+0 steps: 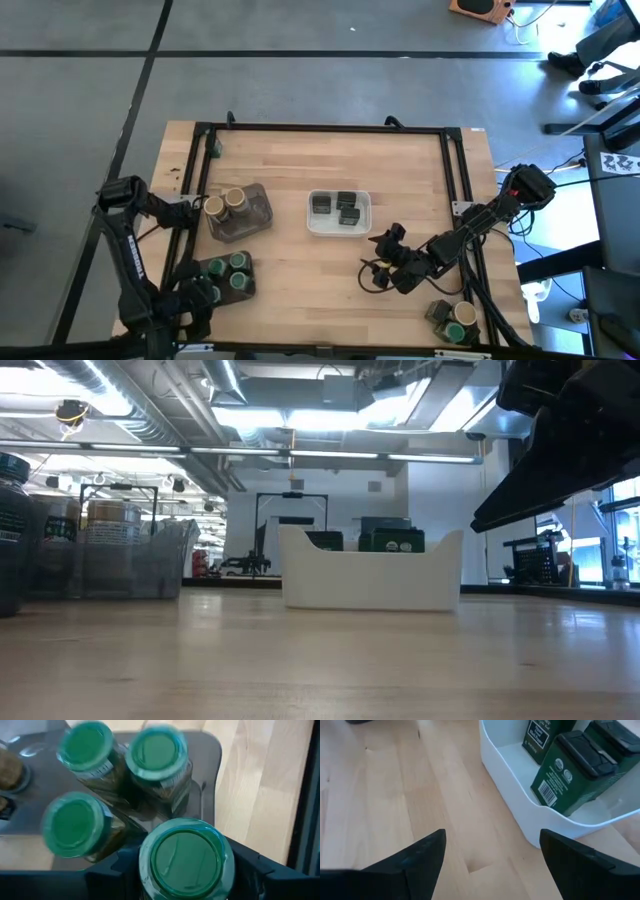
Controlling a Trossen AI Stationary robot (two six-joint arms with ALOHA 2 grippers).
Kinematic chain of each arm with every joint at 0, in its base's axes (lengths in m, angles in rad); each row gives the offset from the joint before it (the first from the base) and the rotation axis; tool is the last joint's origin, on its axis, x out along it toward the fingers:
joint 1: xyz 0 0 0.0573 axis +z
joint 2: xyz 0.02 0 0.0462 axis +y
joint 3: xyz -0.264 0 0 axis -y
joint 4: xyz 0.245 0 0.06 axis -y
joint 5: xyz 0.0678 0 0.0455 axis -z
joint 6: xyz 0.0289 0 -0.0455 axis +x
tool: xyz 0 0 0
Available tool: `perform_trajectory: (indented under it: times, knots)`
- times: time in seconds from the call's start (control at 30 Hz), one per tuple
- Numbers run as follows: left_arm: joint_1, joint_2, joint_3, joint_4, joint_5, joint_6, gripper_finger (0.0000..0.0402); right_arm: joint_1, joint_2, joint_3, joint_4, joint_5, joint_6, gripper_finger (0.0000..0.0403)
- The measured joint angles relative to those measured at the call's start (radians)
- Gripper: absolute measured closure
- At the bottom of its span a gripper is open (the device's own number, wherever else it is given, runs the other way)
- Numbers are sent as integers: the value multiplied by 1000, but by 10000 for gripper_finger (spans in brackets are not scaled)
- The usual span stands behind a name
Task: Sort spices by type
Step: Put the green seasoning bottle into the bottom black bin, then put the black seasoning can into the white bin
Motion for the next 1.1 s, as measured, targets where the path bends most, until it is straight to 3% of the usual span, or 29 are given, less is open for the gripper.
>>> perform_trajectory:
  times: [0.17,0.37,0.53,0.8,1.1]
  knots:
    - [0,0,-63,114,31,55,188,1,0,0,-1,-17,0,81]
    - [9,0,-76,110,56,-6,174,1,0,0,-1,-17,0,81]
    - [30,0,-76,110,137,-23,151,1,0,0,-2,-18,-1,81]
    - [59,-29,-76,110,212,31,118,2,0,0,-2,-26,-1,81]
    - [98,-186,-68,107,133,122,116,2,0,0,-2,-69,-1,81]
